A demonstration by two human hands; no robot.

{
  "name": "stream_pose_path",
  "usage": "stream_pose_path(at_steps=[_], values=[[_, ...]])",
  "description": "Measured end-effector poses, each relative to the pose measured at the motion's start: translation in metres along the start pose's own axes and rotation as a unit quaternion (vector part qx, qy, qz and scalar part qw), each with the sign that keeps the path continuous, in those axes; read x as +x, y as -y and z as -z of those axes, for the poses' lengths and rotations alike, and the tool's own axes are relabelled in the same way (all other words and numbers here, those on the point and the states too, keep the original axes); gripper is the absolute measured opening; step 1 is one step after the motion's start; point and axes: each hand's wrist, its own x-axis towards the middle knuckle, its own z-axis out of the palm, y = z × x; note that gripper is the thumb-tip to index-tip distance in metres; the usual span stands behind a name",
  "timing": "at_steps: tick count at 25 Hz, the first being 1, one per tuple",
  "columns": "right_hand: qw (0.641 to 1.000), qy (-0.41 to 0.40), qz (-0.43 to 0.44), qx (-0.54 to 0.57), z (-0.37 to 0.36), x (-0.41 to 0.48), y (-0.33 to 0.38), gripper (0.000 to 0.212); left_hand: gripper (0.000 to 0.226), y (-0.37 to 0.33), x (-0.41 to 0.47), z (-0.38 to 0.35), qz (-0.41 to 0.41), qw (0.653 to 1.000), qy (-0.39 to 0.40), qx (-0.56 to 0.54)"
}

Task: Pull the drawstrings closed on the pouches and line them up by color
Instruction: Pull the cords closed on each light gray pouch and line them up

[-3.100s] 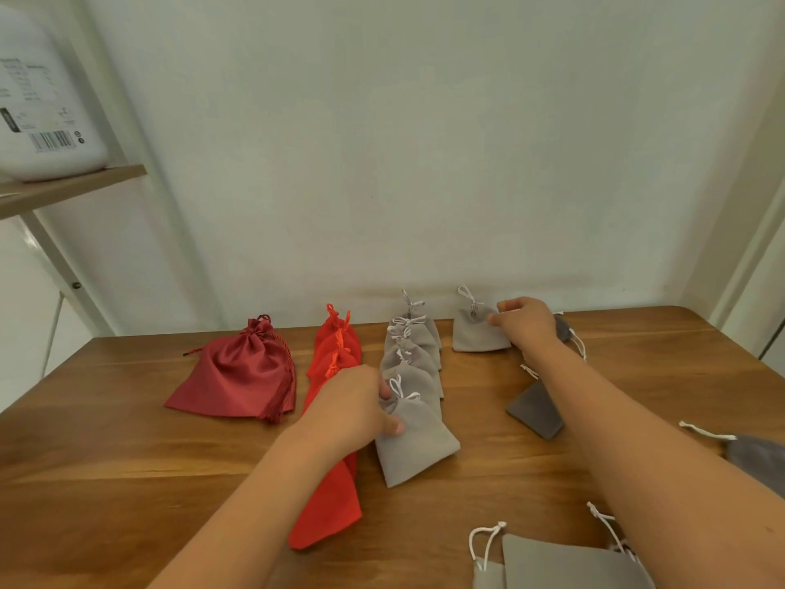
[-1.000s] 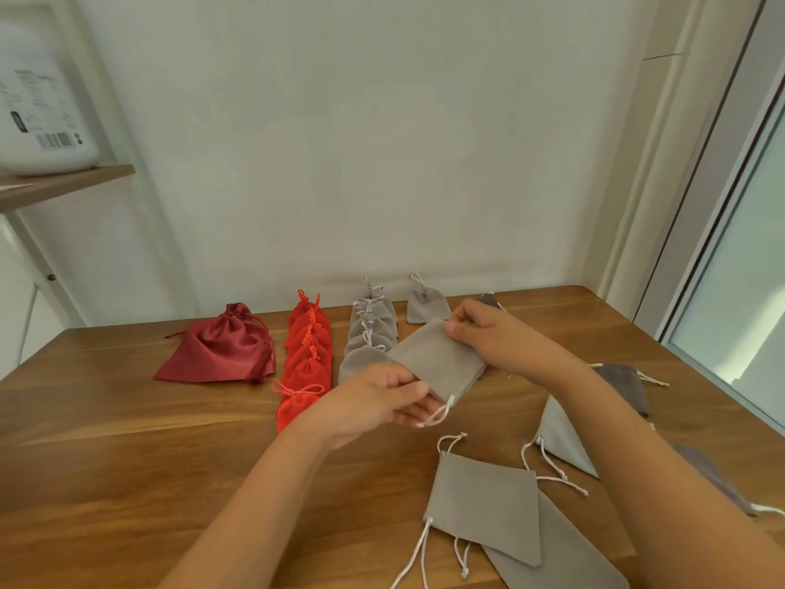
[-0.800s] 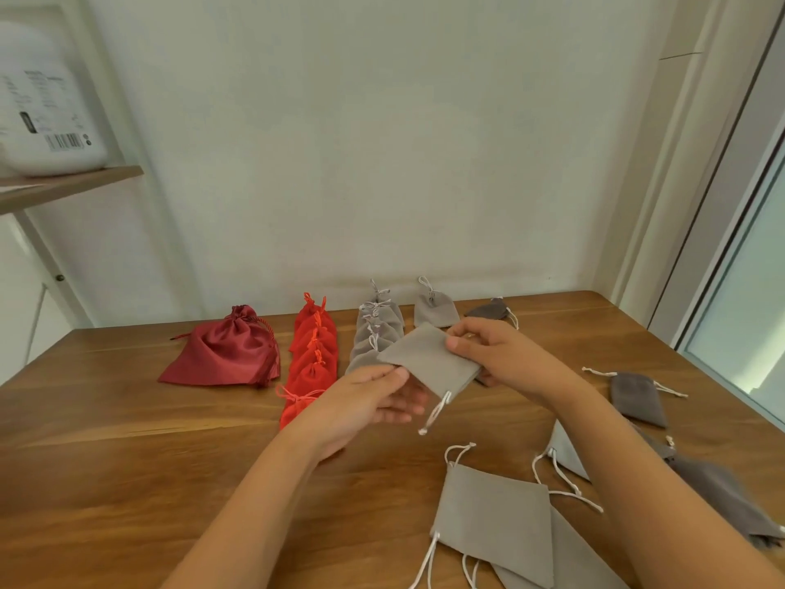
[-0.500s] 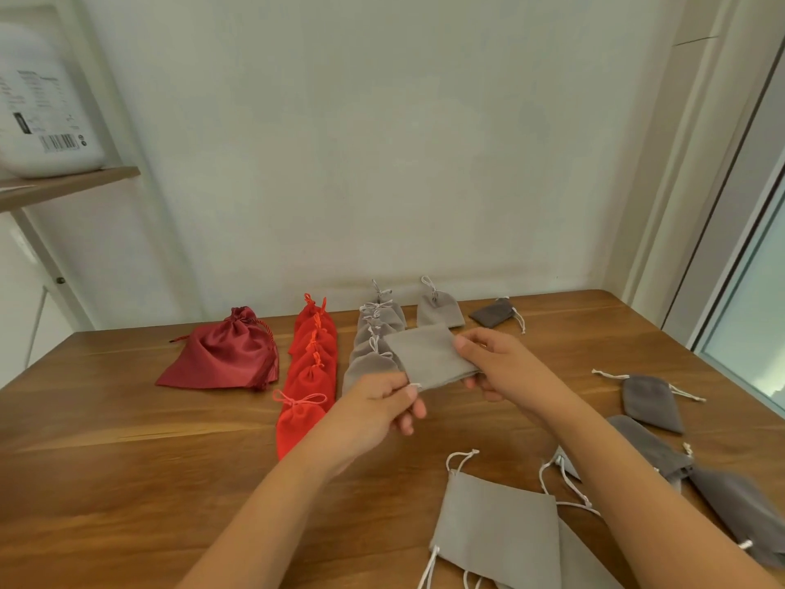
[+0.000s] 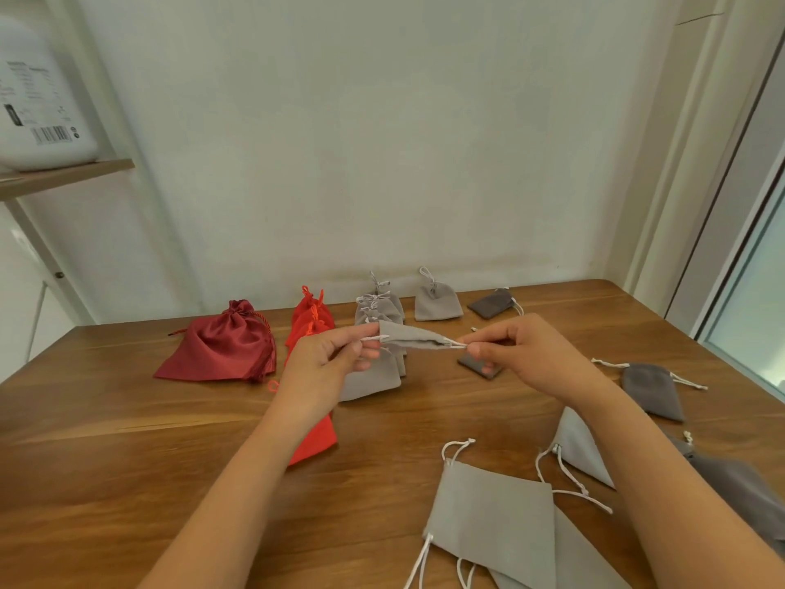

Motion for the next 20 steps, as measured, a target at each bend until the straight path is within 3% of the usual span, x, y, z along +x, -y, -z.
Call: stream_pose_path(at_steps=[4, 6, 8, 10, 12, 17, 20], values=[[0.979, -0.069, 0.087, -0.173, -0.009, 0.003, -0.001, 0.021, 0.023, 0.006, -0.001, 0.006, -0.051, 0.989, 0.005, 0.14], [0.979, -0.097, 0.086, -0.158, -0.007, 0.004, -0.003, 0.014, 0.015, 0.004, -0.003, 0.008, -0.043, 0.987, 0.011, 0.153], [0.986, -0.125, 0.072, -0.083, -0.006, 0.003, -0.005, 0.017, 0.024, 0.0, -0.004, 0.008, -0.034, 0.989, 0.027, 0.141], [0.988, -0.144, 0.051, 0.006, -0.006, 0.003, -0.005, 0.023, 0.038, -0.005, -0.003, 0.006, -0.012, 0.998, 0.015, 0.056], [0.984, -0.174, 0.027, 0.012, -0.003, 0.004, -0.005, 0.026, 0.044, -0.009, -0.001, 0.006, 0.022, 0.996, -0.021, -0.085], [0.969, -0.241, 0.009, -0.056, 0.012, 0.001, -0.009, 0.024, 0.062, -0.014, 0.003, 0.009, 0.09, 0.936, -0.072, -0.333], [0.967, -0.251, -0.017, 0.033, 0.007, 0.002, -0.01, 0.026, 0.047, -0.014, 0.002, 0.006, 0.118, 0.9, -0.049, -0.417]])
